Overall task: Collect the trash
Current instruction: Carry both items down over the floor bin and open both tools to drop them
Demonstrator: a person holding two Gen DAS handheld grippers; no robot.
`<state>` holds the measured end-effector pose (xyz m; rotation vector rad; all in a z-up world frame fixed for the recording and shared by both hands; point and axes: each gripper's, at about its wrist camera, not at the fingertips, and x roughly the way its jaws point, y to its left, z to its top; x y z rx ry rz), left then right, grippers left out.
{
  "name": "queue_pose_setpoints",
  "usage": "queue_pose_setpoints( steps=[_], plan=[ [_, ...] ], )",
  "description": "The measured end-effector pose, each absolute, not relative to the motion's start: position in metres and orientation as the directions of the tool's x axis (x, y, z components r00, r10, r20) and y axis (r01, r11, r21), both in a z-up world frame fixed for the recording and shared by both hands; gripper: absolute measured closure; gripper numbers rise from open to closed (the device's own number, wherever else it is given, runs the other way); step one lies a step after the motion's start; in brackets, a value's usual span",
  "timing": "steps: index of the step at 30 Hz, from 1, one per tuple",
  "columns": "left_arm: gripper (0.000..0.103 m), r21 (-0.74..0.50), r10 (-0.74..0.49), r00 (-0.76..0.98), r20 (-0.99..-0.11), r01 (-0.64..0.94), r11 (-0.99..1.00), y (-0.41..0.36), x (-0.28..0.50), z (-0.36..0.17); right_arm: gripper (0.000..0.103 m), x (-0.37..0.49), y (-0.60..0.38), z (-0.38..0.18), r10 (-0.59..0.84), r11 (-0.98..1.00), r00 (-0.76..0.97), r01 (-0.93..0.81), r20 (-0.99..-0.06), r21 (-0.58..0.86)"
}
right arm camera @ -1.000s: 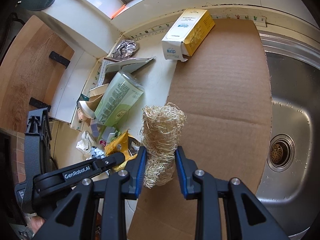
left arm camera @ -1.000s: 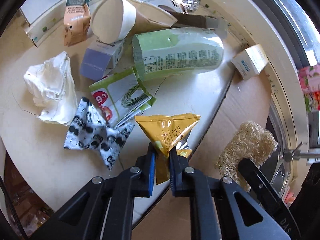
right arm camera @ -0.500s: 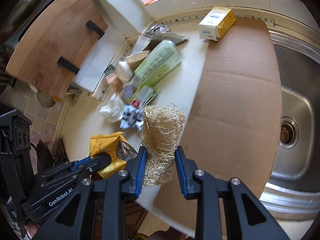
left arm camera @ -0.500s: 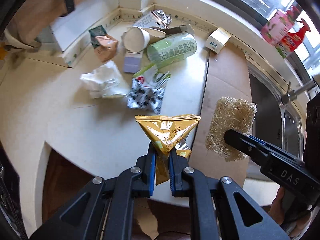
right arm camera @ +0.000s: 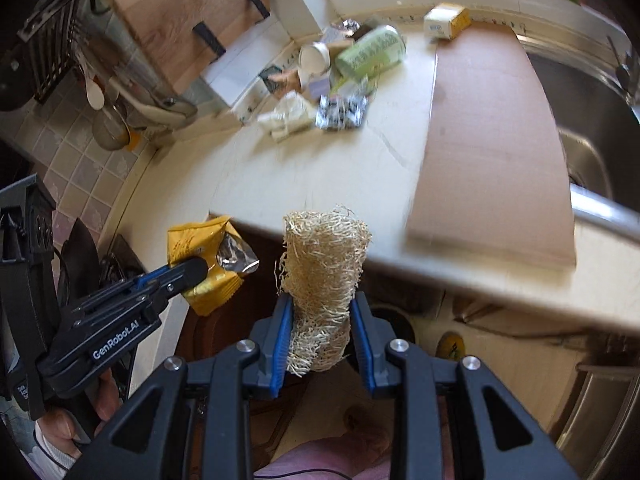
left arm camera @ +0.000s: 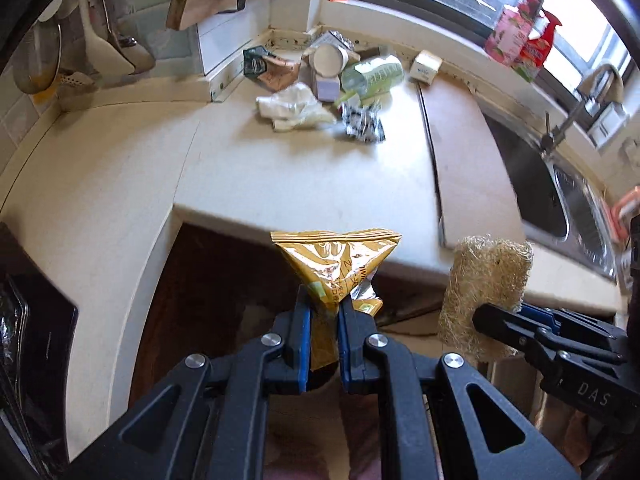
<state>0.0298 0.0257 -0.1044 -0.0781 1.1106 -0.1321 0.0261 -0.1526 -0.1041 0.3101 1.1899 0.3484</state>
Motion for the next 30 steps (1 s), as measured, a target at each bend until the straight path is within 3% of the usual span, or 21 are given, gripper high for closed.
queue_pose_setpoints(
  steps=[11, 17, 25, 30],
  plan=[
    [0.094, -0.128, -0.163, 0.345, -0.924, 0.123, 0.984, 0.045, -0.011, -0.229, 0.073, -0.035, -0.121, -0.23, 0.387, 0.921, 0.182, -0.021, -0.904, 0.389],
    [0.092, -0.08, -0.112, 0.321, -0.94, 0.111, 0.991, 0.044, 0.001, -0.336, 0.072, -0.023, -0.112, -0.324, 0.315, 0.948, 0.224, -0.106, -0.922, 0.299],
    [0.09, -0.062, -0.077, 0.271, -0.959, 0.063, 0.996, 0.039, 0.021, -0.479, 0.071, -0.002, -0.096, -0.462, 0.303, 0.944, 0.158, -0.187, -0.94, 0.273],
    [0.081, -0.048, -0.063, 0.244, -0.968, 0.068, 0.997, 0.039, 0.027, -0.539, 0.068, 0.014, -0.086, -0.524, 0.279, 0.939, 0.13, -0.244, -0.951, 0.242]
  ],
)
